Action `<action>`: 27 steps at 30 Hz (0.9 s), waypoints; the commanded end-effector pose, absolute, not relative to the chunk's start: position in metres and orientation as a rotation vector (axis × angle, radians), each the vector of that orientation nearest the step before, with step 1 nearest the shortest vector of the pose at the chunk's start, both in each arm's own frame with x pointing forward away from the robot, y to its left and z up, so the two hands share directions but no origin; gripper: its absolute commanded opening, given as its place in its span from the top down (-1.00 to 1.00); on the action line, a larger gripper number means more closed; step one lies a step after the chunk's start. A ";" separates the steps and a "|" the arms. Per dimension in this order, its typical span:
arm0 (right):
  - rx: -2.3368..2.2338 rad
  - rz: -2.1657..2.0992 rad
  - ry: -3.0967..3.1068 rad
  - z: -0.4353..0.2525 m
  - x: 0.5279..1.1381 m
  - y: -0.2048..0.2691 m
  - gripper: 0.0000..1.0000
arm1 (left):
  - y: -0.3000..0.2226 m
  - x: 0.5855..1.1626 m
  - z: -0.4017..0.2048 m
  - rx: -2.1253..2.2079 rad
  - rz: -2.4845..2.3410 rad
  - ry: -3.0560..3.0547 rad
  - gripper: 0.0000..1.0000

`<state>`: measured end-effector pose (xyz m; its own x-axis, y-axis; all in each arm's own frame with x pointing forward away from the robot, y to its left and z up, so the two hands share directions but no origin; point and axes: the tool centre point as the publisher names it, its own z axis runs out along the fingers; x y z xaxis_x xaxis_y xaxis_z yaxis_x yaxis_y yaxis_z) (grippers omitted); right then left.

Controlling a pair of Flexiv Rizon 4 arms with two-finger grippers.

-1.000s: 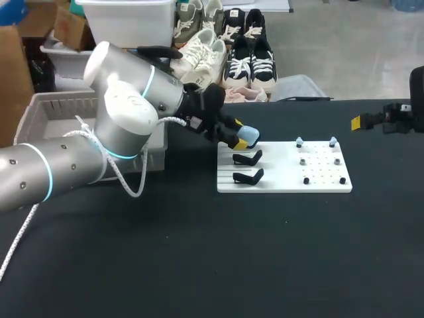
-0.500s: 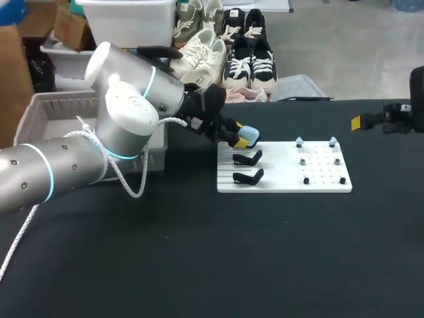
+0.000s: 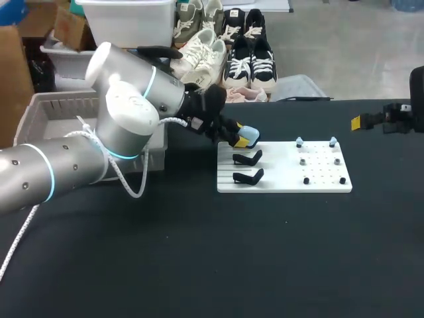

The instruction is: Pick up each earbud case from the left stands, insert the matching earbuds, close the lid, and place the case in the box.

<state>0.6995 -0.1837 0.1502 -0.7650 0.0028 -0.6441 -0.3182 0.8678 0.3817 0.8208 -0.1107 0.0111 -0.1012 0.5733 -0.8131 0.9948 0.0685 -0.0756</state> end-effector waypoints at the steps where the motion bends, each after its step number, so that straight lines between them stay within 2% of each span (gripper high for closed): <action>1: -0.232 0.640 2.372 0.150 0.700 -0.185 -1.00 | -0.111 0.823 0.010 1.570 -0.896 1.743 0.13; 7: -0.232 0.640 2.372 0.150 0.700 -0.185 -1.00 | -0.110 0.822 0.010 1.569 -0.898 1.743 0.29; 9: -0.232 0.640 2.372 0.150 0.700 -0.185 -1.00 | -0.110 0.822 0.010 1.568 -0.898 1.743 0.46; 15: -0.232 0.640 2.372 0.150 0.700 -0.185 -1.00 | -0.108 0.822 0.011 1.563 -0.897 1.740 0.69; 18: -0.232 0.640 2.372 0.150 0.700 -0.185 -1.00 | -0.108 0.821 0.012 1.560 -0.898 1.738 1.00; 27: -0.232 0.640 2.372 0.150 0.700 -0.185 -1.00 | -0.101 0.814 0.026 1.516 -0.904 1.726 1.00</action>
